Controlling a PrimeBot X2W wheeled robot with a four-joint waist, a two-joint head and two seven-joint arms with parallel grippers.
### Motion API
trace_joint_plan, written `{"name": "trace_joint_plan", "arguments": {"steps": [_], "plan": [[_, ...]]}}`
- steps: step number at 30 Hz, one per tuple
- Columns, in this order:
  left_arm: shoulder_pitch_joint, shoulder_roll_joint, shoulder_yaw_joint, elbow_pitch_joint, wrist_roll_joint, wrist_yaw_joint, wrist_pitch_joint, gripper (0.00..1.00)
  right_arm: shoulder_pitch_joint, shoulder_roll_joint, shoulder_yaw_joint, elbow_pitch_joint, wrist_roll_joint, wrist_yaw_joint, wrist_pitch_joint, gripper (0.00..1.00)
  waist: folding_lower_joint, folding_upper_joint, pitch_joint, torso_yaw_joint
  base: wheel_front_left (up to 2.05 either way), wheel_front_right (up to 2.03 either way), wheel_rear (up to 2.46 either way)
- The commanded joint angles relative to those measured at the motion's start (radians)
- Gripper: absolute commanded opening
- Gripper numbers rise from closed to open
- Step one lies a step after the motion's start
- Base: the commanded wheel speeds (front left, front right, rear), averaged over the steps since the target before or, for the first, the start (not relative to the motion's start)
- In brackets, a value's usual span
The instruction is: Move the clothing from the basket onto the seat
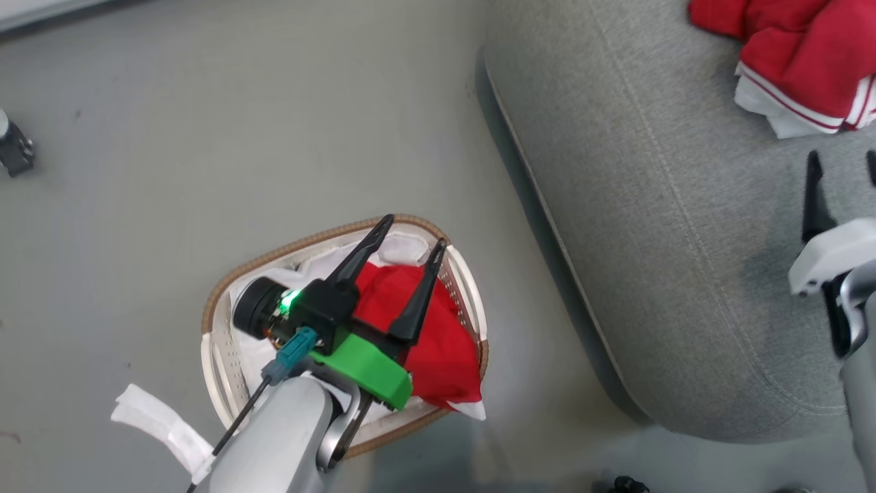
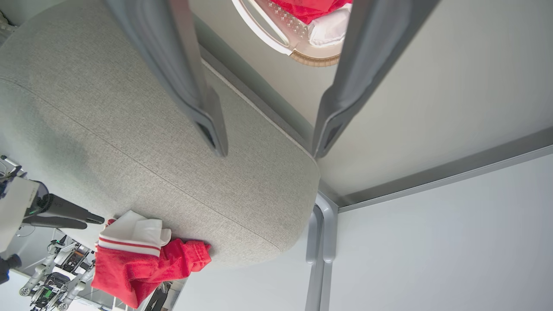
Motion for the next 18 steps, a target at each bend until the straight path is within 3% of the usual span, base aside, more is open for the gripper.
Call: {"name": "trace_joint_plan", "arguments": {"steps": [1, 12, 18], "plan": [[0.03, -0.002, 0.021, 0.006, -0.005, 0.001, 0.001, 1.0, 0.04, 0.01, 0.013, -0.019, 0.008, -0.001, -0.005, 1.0, -0.0001, 0.0, -0.08, -0.018, 0.0, 0.0, 0.0], [0.162, -0.019, 0.215, 0.024, 0.036, 0.001, 0.001, 1.0, 0.201, 0.079, 0.197, -0.239, 0.076, -0.001, -0.005, 1.0, -0.0001, 0.0, -0.203, 0.015, 0.0, 0.0, 0.0], [0.22, -0.043, 0.325, 0.04, 0.059, 0.001, 0.001, 1.0, 0.242, 0.132, 0.214, -0.337, 0.079, -0.001, -0.004, 1.0, -0.0001, 0.0, -0.251, 0.06, 0.0, 0.0, 0.0]]}}
